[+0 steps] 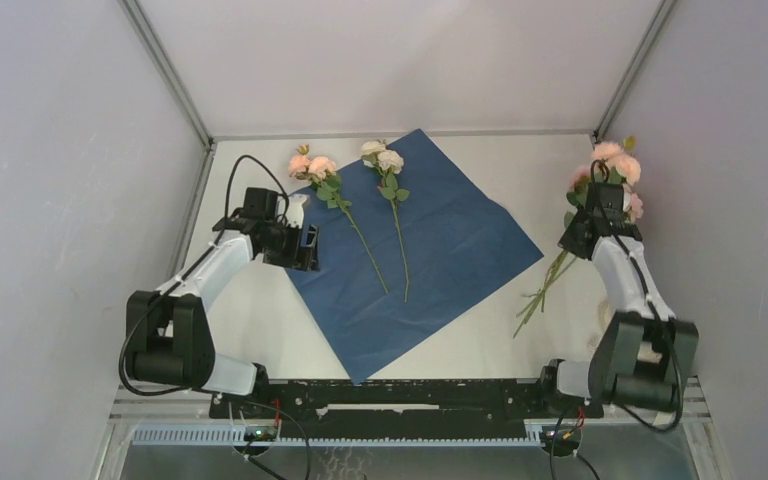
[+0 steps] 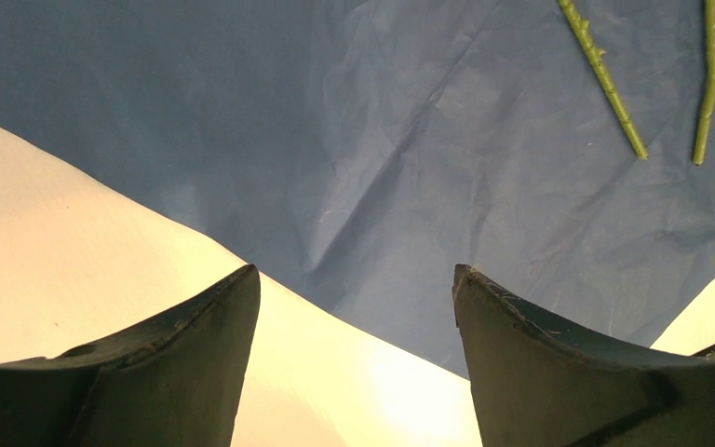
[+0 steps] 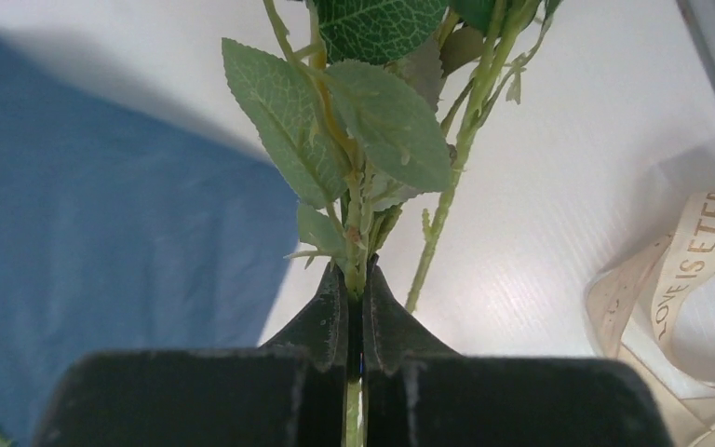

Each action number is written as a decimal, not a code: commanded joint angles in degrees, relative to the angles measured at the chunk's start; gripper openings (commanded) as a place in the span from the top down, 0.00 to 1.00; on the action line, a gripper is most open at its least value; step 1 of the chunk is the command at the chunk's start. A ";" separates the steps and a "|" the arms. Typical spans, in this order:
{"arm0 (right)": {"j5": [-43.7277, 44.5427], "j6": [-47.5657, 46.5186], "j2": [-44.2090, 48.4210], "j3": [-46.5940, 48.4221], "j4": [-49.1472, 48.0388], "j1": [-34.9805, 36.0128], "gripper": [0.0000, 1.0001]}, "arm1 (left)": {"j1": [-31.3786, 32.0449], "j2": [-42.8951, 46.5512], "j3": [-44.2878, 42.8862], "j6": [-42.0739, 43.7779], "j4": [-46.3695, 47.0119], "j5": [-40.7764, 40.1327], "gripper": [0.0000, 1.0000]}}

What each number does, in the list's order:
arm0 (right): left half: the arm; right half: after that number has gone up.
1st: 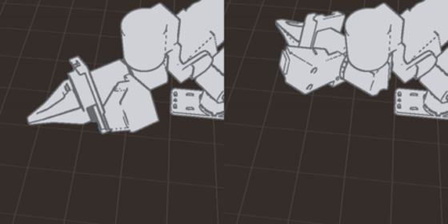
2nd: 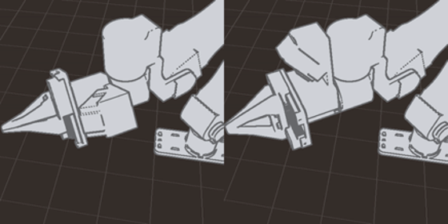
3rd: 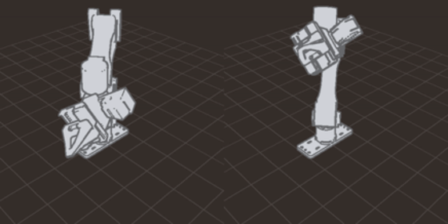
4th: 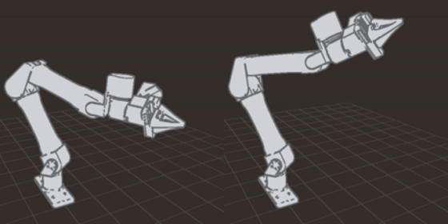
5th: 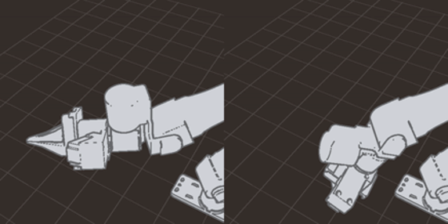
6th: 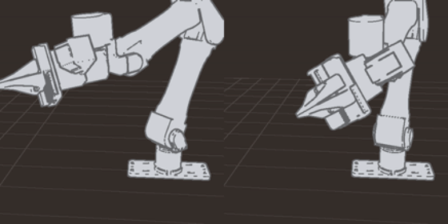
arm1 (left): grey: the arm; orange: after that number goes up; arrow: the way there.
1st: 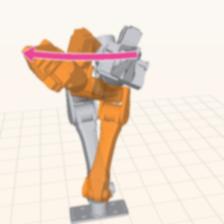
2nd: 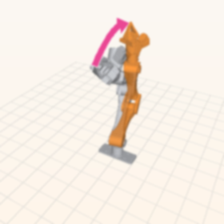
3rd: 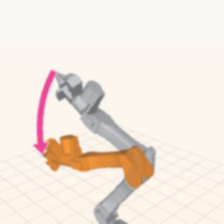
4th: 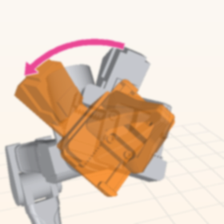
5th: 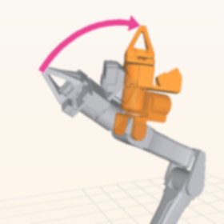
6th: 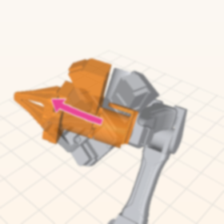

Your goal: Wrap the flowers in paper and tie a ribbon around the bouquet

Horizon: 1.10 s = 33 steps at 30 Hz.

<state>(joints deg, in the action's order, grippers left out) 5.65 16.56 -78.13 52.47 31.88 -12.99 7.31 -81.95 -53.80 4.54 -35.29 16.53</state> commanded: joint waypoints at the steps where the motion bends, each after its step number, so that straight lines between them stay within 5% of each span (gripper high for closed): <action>1: 0.00 0.39 9.95 2.07 1.53 4.42 1.00 | -0.36 4.07 0.33 1.21 0.99 0.09 0.20; 12: -3.29 1.91 25.96 -0.24 0.88 6.74 1.00 | -0.36 5.72 0.63 2.13 1.02 2.05 0.20; 27: -16.94 1.09 32.20 6.27 3.24 8.74 1.00 | -0.37 7.19 0.61 1.86 0.75 0.82 0.20; 33: -20.60 5.83 26.69 9.13 -3.88 22.92 1.00 | -0.36 7.12 0.74 1.89 1.07 0.51 0.19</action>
<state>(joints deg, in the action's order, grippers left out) -11.92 18.46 -47.83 58.89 36.23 0.23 7.31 -76.82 -53.80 5.13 -35.27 17.12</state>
